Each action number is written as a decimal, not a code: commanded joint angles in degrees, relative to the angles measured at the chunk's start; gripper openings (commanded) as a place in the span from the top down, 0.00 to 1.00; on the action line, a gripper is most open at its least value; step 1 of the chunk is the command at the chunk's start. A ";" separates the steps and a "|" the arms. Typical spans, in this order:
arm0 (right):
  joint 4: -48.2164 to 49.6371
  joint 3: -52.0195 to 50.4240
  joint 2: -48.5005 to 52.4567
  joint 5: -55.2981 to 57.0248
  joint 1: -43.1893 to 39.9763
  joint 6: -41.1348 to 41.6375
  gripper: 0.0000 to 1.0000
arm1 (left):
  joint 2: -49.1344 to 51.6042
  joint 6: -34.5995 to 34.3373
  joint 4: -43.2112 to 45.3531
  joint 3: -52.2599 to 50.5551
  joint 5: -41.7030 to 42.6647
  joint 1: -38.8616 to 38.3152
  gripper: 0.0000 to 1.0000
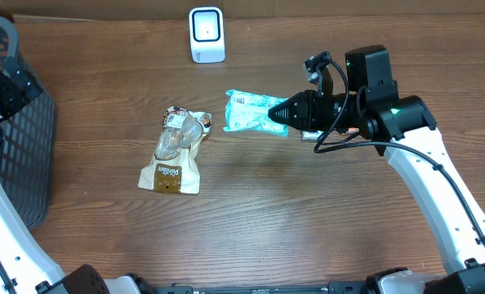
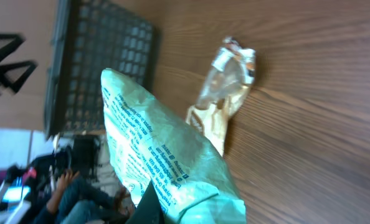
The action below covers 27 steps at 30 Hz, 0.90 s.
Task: Scan the item barcode
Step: 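Lift large wipes pack and carry it to scanner with right gripper, then hold large wipes pack in front of white scanner with right gripper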
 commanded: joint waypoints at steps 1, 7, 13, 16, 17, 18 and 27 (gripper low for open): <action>-4.17 7.30 -0.24 7.82 0.59 2.45 0.96 | -0.20 1.11 0.20 0.20 -0.20 -0.11 0.00; -19.71 34.77 12.09 24.46 5.33 -1.18 0.96 | -0.20 1.11 0.20 0.20 -0.20 -0.11 0.00; -25.24 66.45 32.74 48.74 11.82 -9.05 0.96 | -0.20 1.11 0.20 0.20 -0.20 -0.11 0.00; -16.24 65.92 37.05 61.16 14.71 -16.65 0.96 | -0.20 1.11 0.20 0.20 -0.20 -0.11 0.00; -13.22 65.68 38.51 64.11 15.52 -18.40 0.96 | -0.20 1.11 0.20 0.20 -0.20 -0.11 0.00; -10.40 65.55 39.74 66.69 16.06 -20.22 0.96 | -0.20 1.11 0.17 0.20 -0.20 -0.11 0.00; 22.05 65.00 57.88 78.55 19.78 -64.83 0.96 | -0.20 1.11 0.20 0.20 -0.20 -0.11 0.00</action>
